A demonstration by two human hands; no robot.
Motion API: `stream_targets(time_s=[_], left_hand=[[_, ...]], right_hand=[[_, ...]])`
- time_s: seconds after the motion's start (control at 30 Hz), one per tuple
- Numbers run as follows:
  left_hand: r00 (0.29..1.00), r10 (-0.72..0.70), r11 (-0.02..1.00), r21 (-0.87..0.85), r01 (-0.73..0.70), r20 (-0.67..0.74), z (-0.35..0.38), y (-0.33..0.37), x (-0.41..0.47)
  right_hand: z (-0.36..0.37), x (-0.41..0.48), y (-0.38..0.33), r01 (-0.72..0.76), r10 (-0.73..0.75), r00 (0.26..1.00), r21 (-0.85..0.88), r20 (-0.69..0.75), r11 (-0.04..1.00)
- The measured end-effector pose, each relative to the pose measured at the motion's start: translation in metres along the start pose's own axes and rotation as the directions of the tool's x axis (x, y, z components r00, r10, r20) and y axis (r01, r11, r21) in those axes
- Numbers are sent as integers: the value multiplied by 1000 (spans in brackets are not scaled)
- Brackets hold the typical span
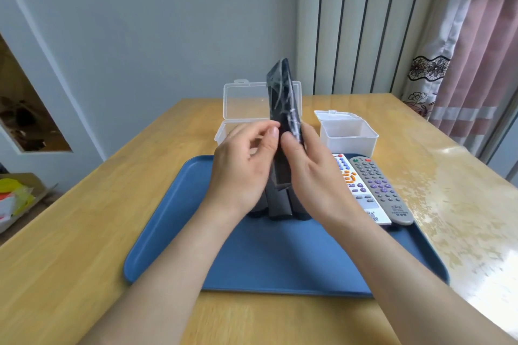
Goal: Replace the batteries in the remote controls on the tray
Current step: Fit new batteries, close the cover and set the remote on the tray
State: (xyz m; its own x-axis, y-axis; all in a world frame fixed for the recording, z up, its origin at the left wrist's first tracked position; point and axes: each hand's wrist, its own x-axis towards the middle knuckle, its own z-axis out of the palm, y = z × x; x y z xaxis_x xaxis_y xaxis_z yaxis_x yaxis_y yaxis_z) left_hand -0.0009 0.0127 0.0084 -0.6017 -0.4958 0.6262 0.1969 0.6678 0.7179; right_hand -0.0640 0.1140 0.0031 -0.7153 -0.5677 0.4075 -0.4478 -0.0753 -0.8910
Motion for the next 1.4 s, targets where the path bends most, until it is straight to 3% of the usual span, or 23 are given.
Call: stream_targets(time_s=[0.07, 0.13, 0.2, 0.27, 0.4, 0.5, 0.73, 1.0, 1.2, 1.4], left_hand=[[952, -301, 900, -311, 304, 61, -8, 3, 5], [903, -428, 832, -370, 413, 44, -19, 0, 12], [898, -440, 858, -289, 424, 11, -36, -2, 18], [888, -455, 864, -210, 458, 69, -54, -5, 22], [756, -592, 795, 49, 604, 281, -82, -5, 21], [678, -643, 765, 258, 590, 357, -86, -14, 19], [654, -706, 698, 429, 574, 272, -84, -58, 19], [673, -679, 733, 318, 601, 294, -72, -61, 15], [694, -669, 722, 451, 524, 265, -67, -62, 13], [728, -637, 739, 471, 482, 253, -64, -66, 15]], right_hand=[[6, -5, -3, 124, -85, 984, -258, 156, 958], [13, -15, -5, 277, -147, 947, -492, 287, 825], [18, -21, -9, 377, -202, 906, -491, 372, 785], [19, -22, -11, 392, -198, 887, -456, 416, 799], [13, -13, -1, 350, -88, 913, -650, 399, 675], [8, -10, 9, 328, 8, 910, -733, 414, 596], [18, -15, 23, 405, 93, 860, -783, 501, 473], [21, -16, 20, 407, 52, 871, -777, 488, 481], [20, -15, 20, 394, 37, 885, -789, 464, 472], [27, -15, 16, 420, 23, 882, -807, 471, 415]])
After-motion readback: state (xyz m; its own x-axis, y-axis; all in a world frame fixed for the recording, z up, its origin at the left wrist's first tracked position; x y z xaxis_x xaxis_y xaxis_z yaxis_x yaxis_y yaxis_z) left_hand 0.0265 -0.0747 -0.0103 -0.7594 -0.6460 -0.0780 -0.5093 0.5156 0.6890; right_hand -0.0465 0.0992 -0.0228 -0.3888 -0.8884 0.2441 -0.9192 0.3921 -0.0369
